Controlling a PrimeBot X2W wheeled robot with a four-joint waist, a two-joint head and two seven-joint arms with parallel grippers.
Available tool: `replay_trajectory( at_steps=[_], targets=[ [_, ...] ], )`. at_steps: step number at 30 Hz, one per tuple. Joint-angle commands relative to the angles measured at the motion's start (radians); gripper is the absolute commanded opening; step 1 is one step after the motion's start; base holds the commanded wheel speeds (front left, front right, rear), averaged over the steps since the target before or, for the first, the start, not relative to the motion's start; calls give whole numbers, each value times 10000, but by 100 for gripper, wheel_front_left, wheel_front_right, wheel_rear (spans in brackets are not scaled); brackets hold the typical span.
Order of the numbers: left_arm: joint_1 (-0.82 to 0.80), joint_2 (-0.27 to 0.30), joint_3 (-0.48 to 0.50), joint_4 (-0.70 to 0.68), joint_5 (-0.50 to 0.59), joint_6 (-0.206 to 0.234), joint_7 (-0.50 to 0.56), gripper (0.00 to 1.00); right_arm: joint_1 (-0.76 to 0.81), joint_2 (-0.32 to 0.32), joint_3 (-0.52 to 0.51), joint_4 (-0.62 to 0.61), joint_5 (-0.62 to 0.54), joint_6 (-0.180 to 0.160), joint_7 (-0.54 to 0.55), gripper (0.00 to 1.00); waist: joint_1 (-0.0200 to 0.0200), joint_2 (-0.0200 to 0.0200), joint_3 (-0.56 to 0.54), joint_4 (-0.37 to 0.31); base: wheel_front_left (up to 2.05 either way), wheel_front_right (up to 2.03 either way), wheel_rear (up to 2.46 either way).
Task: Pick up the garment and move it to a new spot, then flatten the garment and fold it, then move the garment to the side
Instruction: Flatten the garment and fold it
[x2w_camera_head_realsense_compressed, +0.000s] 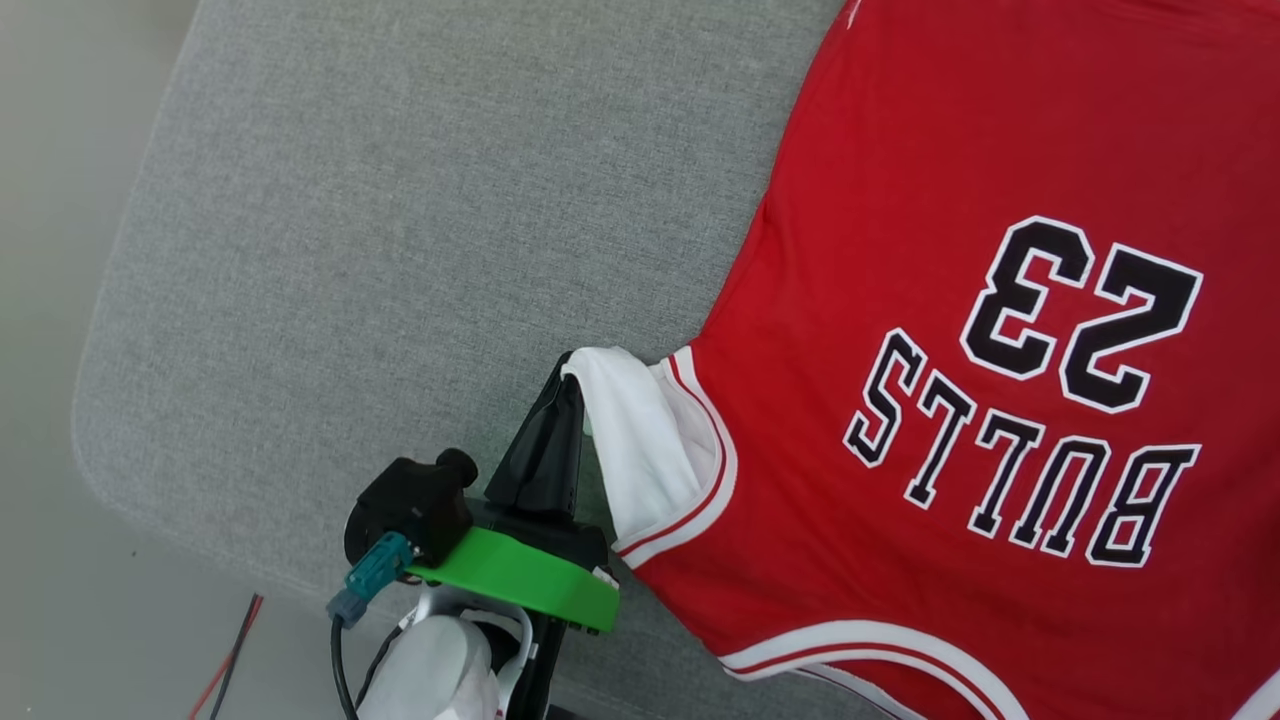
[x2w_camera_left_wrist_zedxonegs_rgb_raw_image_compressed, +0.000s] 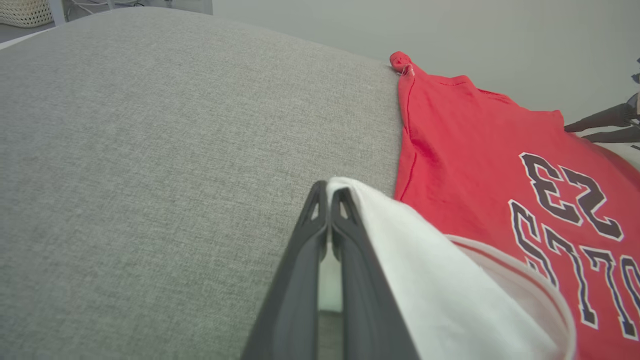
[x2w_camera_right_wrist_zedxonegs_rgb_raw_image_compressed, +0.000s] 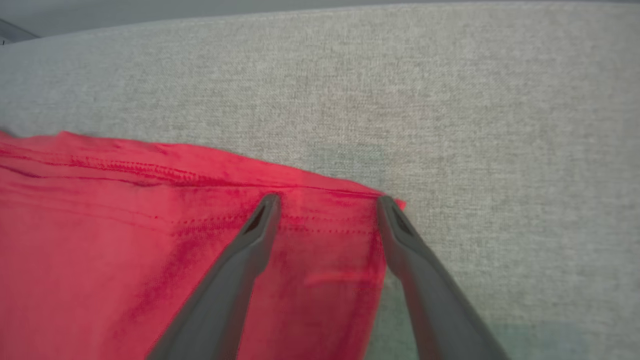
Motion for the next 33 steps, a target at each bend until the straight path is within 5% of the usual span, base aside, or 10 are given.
replay_trajectory(
  at_steps=[1, 2, 4, 5, 12, 22, 33],
  targets=[
    [-178, -79, 72, 10, 109, -96, -57, 0, 405, 253, -2, 614, -52, -7, 529, 100, -1, 0, 175, 122, 0, 0, 0],
    [-174, -93, 109, 18, 128, -109, -57, 0, 423, 277, -7, 789, -82, -7, 832, 100, -1, 0, 176, 114, 0, 0, 0],
    [-169, -122, 177, 28, 168, -132, -58, 0, 401, 296, -98, 1148, -125, -7, 1431, 42, -1, 0, 177, 101, 0, 0, 0],
    [-168, -137, 206, 36, 185, -145, -58, 0, 383, 320, -96, 1275, -175, -7, 1683, 0, -1, 0, 165, 99, 0, 0, 0],
    [-145, -204, 326, 163, 196, -212, -58, 0, 117, 356, -122, 1061, -311, -7, 1573, 0, -1, 0, -149, 71, 0, 0, 0],
    [440, -188, 806, 574, 233, -192, -58, 0, 618, -501, 542, -77, 106, -7, 1151, 0, -1, 0, -1696, -630, 0, 0, 0],
    [1122, 191, 1553, 927, 124, 22, -32, 0, 4363, -1108, 569, -2524, 2037, -7, 680, 0, -1, 0, -3142, -2121, 0, 0, 0]
  ],
)
